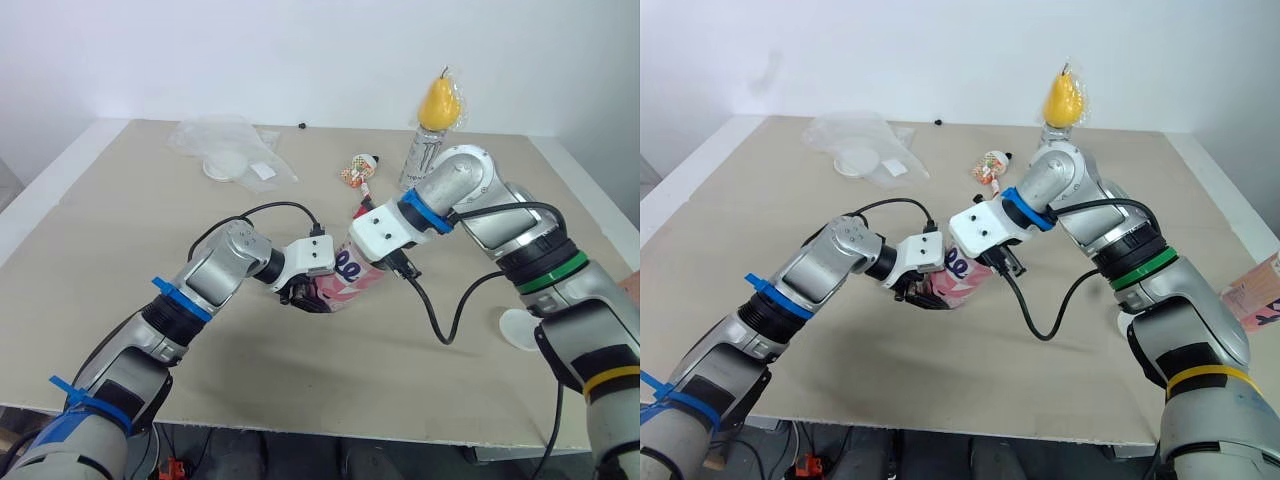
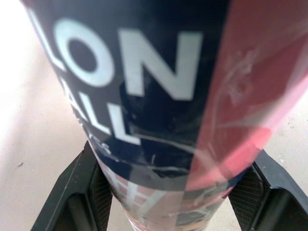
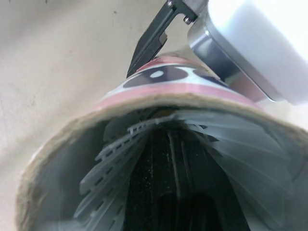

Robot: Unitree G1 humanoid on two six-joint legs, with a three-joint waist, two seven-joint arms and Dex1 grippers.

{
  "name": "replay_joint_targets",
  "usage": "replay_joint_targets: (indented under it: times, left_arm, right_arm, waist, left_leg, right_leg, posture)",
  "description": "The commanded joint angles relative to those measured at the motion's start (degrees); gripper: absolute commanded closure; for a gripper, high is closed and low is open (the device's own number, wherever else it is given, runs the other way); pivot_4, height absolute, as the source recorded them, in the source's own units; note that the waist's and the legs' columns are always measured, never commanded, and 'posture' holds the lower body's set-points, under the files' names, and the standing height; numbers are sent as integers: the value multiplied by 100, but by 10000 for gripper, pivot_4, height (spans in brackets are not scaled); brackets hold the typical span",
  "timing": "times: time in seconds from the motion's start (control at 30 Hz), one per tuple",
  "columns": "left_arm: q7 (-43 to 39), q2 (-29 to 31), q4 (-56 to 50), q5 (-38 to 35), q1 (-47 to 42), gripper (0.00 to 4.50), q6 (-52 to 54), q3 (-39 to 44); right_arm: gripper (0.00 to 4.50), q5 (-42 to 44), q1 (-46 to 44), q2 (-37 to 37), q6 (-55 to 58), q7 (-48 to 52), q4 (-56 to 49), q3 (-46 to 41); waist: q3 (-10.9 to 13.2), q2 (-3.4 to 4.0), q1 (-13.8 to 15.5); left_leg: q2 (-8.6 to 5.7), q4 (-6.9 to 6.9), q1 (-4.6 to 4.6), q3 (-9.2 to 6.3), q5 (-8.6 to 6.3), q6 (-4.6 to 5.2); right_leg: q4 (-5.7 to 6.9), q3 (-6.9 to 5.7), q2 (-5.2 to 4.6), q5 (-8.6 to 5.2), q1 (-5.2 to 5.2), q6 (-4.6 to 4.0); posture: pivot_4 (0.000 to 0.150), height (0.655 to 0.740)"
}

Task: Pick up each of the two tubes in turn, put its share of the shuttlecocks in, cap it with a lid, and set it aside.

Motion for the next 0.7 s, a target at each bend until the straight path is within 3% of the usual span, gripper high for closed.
replay_joint_targets:
  times: [0.03,0.43,0.7]
  left_arm:
    - [9,-24,-96,46,74,16849,-18,-75]
    - [64,-17,-92,39,179,16849,-98,14]
    - [300,-275,107,-163,384,16849,-490,362]
  right_arm:
    - [44546,391,2,29,435,199,-27,54]
    - [44546,1322,132,-1144,1176,199,-872,-670]
    - [44546,2627,957,-1715,3151,-480,-1773,-2543]
  waist:
    - [0,0,0]
    - [14,0,16]
    - [18,-2,44]
  left_leg:
    - [1,0,0,0,0,0]
    - [-14,-7,-32,-6,-2,-2]
    - [-32,-8,-42,-21,-3,-2]
  right_leg:
    - [0,0,0,-1,0,-2]
    - [-1,1,-6,-18,-20,19]
    - [-6,2,-21,-26,-13,12]
  posture:
    - [1500,7400]
    - [1500,7400]
    - [1500,7400]
